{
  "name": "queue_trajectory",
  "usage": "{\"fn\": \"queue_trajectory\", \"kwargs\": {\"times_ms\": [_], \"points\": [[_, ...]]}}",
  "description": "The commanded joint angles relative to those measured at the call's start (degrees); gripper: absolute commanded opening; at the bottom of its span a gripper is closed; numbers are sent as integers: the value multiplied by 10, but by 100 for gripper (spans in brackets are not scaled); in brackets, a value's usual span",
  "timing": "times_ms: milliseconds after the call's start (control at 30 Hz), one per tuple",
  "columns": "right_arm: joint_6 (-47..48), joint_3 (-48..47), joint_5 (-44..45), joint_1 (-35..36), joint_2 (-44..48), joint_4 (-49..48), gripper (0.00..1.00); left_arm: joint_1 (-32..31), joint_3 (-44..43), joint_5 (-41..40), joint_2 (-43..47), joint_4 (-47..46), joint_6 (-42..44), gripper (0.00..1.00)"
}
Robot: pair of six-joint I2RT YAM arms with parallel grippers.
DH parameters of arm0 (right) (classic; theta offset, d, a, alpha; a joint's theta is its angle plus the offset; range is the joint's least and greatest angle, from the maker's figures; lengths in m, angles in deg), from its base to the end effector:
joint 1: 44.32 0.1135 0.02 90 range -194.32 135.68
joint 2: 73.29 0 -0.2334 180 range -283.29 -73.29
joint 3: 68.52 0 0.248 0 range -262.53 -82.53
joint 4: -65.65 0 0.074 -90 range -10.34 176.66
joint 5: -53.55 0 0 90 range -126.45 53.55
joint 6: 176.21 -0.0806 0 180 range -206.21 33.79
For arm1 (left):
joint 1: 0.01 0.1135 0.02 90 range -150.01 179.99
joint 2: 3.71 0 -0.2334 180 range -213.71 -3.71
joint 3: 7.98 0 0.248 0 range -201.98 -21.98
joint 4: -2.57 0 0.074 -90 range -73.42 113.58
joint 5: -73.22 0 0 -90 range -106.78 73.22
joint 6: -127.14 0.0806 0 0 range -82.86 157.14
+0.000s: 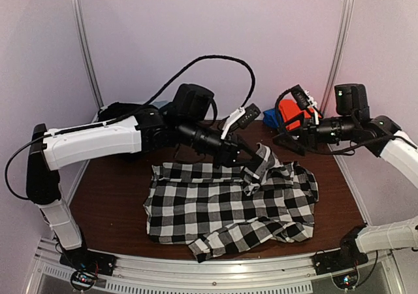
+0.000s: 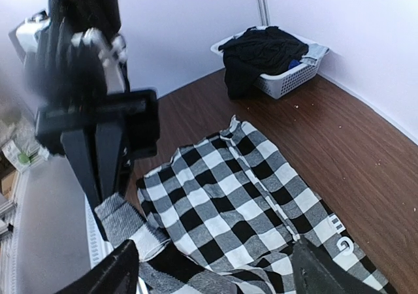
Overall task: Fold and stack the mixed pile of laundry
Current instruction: Fold the flattened shirt at the center of the board.
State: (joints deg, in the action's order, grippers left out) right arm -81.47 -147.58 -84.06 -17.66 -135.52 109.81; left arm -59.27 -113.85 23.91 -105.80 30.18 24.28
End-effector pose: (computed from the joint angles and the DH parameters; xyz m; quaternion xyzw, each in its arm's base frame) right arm 0.2080 0.1710 0.3329 -0.4135 0.6955 0.4289 0.4016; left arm 0.1797 -0.4050 0.3035 0.4839 0.6473 -0.5368 0.2423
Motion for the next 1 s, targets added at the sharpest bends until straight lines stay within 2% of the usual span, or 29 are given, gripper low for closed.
{"fn": "queue_trajectory", "kwargs": {"times_ms": [0, 133, 233, 300, 367, 500, 633, 700, 967], "points": [[-73, 12, 12, -31, 65, -33, 91, -41, -27, -114, 29, 134, 147, 0], [-124, 41, 28, -73, 52, -68, 92, -60, -46, -148, 17, 178, 204, 0], [-161, 47, 33, -104, 14, -94, 93, -61, -87, -156, -24, 225, 215, 0], [-169, 36, 43, -119, -31, -87, 92, -53, -98, -186, -46, 224, 195, 0], [-165, 20, 48, -133, -71, -67, 90, -24, -85, -186, -54, 184, 141, 0], [-136, -22, 47, -157, -149, -10, 87, 56, -10, -168, -35, 71, 12, 0], [-120, -38, 43, -166, -216, 14, 85, 121, 90, -181, -1, 1, -64, 0], [-119, -46, 29, -166, -253, 22, 82, 145, 136, -187, 7, -15, -77, 0], [-118, -36, 32, -167, -375, 20, 72, 171, 239, -199, 3, -54, -101, 0]]}}
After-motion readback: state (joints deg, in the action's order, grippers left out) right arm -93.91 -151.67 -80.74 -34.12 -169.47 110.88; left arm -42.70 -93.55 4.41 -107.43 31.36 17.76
